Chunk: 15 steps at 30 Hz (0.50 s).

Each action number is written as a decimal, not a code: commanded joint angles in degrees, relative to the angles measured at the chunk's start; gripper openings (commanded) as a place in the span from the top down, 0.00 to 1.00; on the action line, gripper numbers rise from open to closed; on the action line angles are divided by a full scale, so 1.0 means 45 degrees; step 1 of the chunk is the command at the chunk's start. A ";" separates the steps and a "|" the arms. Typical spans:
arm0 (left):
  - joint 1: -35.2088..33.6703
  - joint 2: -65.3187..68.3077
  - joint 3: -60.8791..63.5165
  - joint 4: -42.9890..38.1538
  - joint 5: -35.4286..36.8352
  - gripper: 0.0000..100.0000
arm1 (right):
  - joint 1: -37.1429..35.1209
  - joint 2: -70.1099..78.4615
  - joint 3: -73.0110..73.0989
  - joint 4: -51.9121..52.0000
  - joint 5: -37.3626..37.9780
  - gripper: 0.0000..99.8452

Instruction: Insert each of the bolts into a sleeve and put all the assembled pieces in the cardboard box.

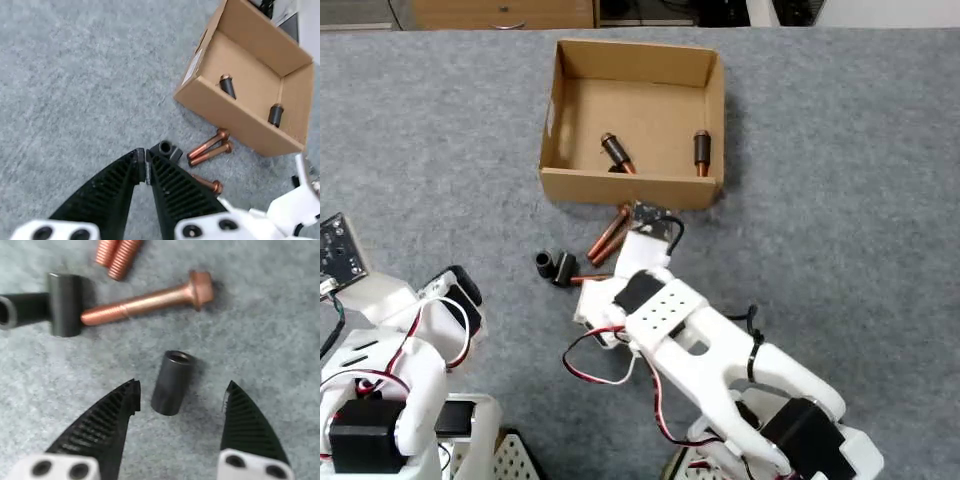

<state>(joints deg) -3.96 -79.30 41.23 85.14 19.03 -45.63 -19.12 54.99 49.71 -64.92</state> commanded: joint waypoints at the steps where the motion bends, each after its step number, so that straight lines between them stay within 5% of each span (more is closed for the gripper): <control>1: -0.0020 0.0049 -0.0039 -0.0742 0.0020 0.98 | -0.0068 -0.0010 0.0088 -0.0039 -0.0176 0.74; 15: 0.0664 -0.1123 -0.0098 -0.0879 0.0020 0.98 | -0.0068 0.0576 0.1299 -0.2188 -0.0098 0.74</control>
<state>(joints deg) -1.93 -84.13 41.41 82.33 19.03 -45.63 -18.42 60.44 42.42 -64.92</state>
